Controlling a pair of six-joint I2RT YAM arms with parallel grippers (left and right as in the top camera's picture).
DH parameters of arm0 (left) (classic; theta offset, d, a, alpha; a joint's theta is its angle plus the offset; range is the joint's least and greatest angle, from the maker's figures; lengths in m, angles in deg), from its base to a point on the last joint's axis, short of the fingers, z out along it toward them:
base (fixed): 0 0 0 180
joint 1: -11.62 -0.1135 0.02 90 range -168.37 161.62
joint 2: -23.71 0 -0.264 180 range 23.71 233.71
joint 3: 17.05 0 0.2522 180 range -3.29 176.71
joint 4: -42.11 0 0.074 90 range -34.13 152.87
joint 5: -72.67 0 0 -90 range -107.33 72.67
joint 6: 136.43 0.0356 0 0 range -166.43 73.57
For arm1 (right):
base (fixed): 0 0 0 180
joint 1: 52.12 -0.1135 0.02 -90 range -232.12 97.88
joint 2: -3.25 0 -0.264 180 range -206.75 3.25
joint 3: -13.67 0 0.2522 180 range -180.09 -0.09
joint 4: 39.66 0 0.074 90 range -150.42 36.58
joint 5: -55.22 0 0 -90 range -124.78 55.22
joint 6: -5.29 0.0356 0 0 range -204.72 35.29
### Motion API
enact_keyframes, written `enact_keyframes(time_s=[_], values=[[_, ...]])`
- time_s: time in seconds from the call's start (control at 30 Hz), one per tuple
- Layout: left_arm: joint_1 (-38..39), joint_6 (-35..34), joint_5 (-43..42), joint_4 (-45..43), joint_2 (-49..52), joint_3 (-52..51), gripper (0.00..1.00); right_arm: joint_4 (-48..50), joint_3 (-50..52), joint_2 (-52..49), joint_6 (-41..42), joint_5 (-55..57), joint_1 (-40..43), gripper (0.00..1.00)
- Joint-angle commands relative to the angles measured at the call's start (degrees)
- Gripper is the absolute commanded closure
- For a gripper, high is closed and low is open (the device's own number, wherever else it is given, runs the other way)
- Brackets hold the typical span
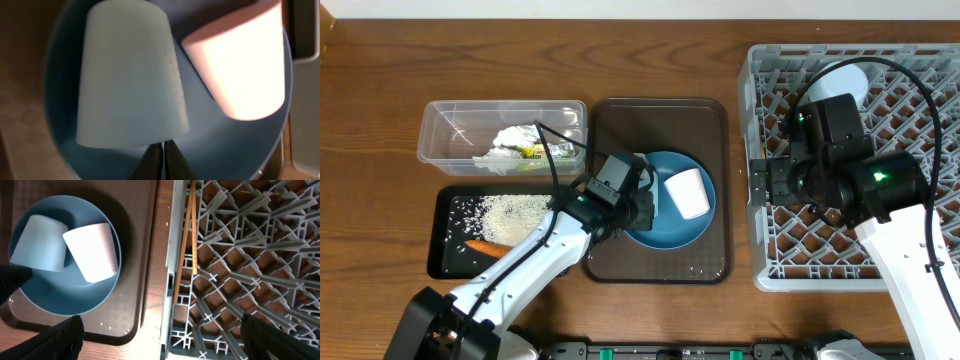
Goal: Sort waste into correct bins and load items into the dishwasher rack
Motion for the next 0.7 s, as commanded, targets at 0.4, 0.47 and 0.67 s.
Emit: enact_keyframes(time_s=[0.4, 0.47, 0.67], values=[[0.1, -0.3, 4.8, -4.4, -0.1, 1.2, 0.93, 0.0, -0.2, -0.1, 0.6, 0.1, 0.2, 0.01], [0.1, -0.3, 6.0, -4.8, 0.6, 1.2, 0.93, 0.0, -0.2, -0.1, 0.6, 0.1, 0.2, 0.01], [0.1, -0.3, 7.7, -7.8, 1.9, 1.2, 0.93, 0.0, -0.2, -0.1, 0.6, 0.1, 0.2, 0.01]])
